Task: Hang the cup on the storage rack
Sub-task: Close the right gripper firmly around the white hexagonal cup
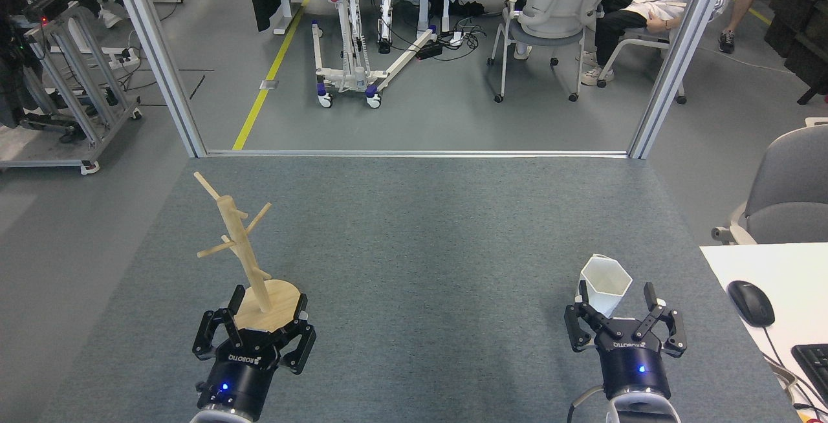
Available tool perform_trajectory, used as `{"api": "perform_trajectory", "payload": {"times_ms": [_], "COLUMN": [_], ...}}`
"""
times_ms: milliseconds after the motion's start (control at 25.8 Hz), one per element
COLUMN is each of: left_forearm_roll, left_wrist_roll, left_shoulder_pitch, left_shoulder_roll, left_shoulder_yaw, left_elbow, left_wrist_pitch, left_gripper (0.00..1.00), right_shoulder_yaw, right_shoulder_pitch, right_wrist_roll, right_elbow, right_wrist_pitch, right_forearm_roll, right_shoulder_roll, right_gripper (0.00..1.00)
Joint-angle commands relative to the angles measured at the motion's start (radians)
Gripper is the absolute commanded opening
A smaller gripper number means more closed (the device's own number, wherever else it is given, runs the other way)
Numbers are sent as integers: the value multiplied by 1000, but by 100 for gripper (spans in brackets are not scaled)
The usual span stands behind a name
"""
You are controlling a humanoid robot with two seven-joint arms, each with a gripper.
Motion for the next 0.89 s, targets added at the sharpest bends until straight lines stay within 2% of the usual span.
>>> {"api": "perform_trajectory", "payload": {"times_ms": [0,503,658,852], "left_forearm_roll": [2,-3,-3,-2], "left_wrist_roll": [0,12,12,12], "left_shoulder_pitch": [-1,-2,-2,2], "left_shoulder_roll": [-2,3,3,3], "left_shoulder_yaw": [2,-1,-1,-1], "left_elbow": [9,4,4,4], "left_wrist_pitch": [7,4,1,-1], "left_gripper": [99,100,100,100], "right_shoulder_yaw": [11,14,12,18], "right_shoulder_pitch": [-1,-10,-21,-26], "right_wrist_roll": [-9,-11,-6,-14], "right_elbow": [5,4,5,120], "right_wrist_pitch": [-1,-11,-14,-17], "right_forearm_roll": [2,-3,-23,-27], "right_shoulder_roll": [7,-10,-44,-44], "right_gripper": [100,100,100,100]}}
